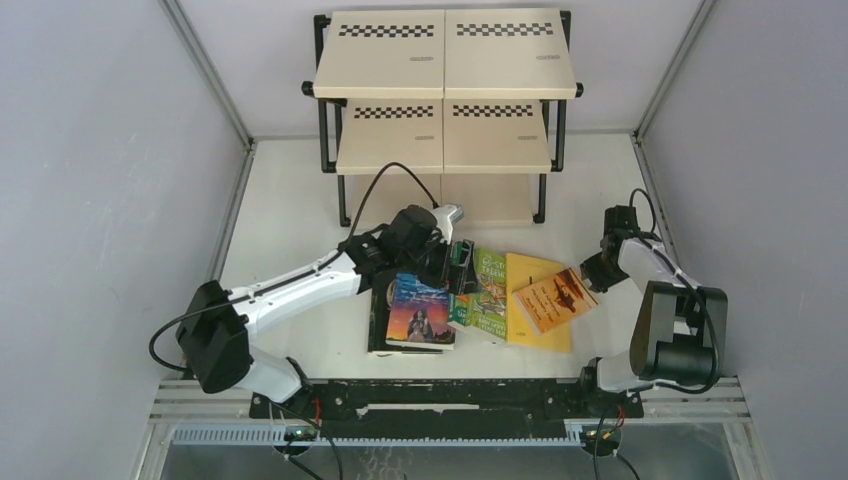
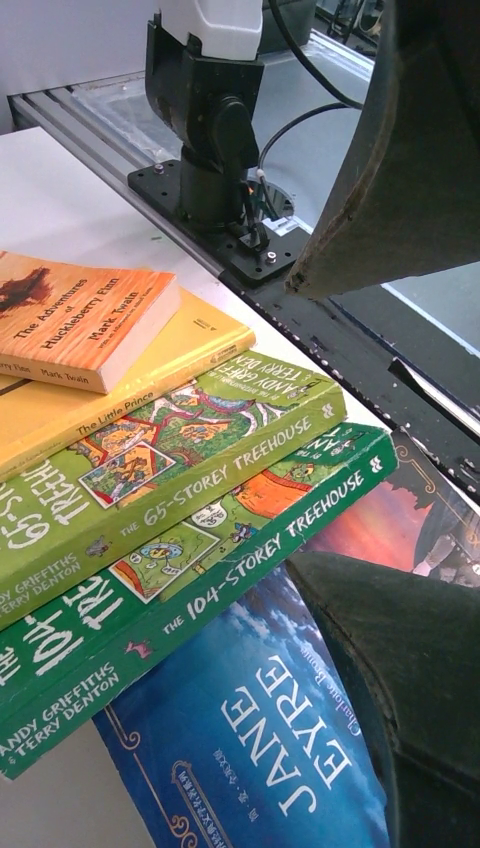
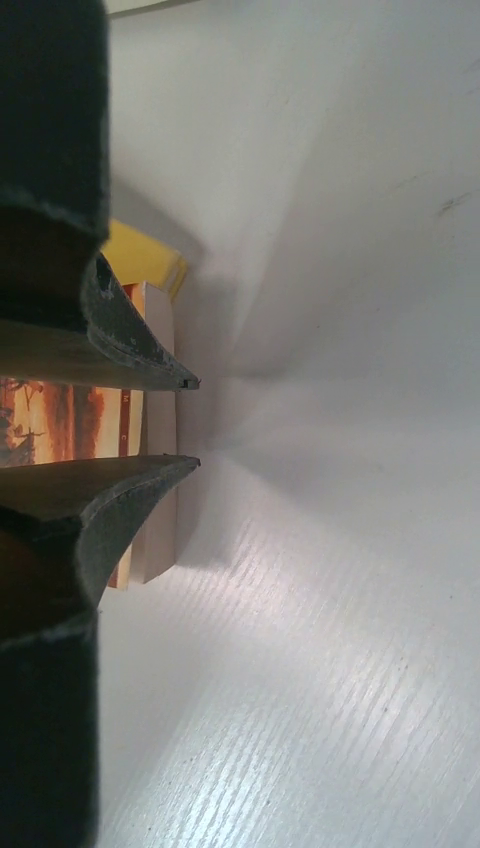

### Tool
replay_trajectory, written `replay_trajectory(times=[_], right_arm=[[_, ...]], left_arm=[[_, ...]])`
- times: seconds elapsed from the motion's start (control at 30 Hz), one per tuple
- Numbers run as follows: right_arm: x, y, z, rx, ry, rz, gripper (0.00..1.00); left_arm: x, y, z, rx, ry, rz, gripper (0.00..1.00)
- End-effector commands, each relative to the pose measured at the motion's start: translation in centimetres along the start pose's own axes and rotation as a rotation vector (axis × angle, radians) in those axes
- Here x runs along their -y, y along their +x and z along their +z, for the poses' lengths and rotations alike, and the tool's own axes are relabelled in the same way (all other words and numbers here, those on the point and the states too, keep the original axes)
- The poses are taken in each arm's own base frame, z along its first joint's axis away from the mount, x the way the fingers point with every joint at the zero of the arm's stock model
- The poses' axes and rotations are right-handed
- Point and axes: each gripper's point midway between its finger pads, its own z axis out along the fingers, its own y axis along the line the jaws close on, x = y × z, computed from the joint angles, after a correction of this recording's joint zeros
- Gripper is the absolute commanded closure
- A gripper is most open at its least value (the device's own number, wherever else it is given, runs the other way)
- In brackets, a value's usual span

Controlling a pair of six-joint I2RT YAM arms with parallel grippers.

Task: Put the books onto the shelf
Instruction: Move the book to the center of the board.

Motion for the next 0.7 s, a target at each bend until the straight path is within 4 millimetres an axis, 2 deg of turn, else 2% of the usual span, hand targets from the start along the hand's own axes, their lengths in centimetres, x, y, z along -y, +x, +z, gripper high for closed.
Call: replay_trajectory(times=[0.0,0.23,0.43,0.67], right_arm=[[0.4,-0.3,-1.0,0.035,0.000,0.049,0.63],[-0.7,-2.2,-1.6,0.075,-0.067,0.058,0.58],[-0.1,-2.7,-2.1,0.086,-0.058,0.042,0.47],[0.6,-3.1,-5.1,0.139,-0.101,0.040,0.40]], left_arm=[[1.1,-0.2,-1.1,0.038,0.050,0.045,0.00],[1.0,0.1,-1.8,0.045,0.046,0.058,0.00],[1.1,0.1,-1.8,0.045,0.050,0.058,0.00],[1.5,-0.3,-2.0,0.052,0.065,0.060,0.00]])
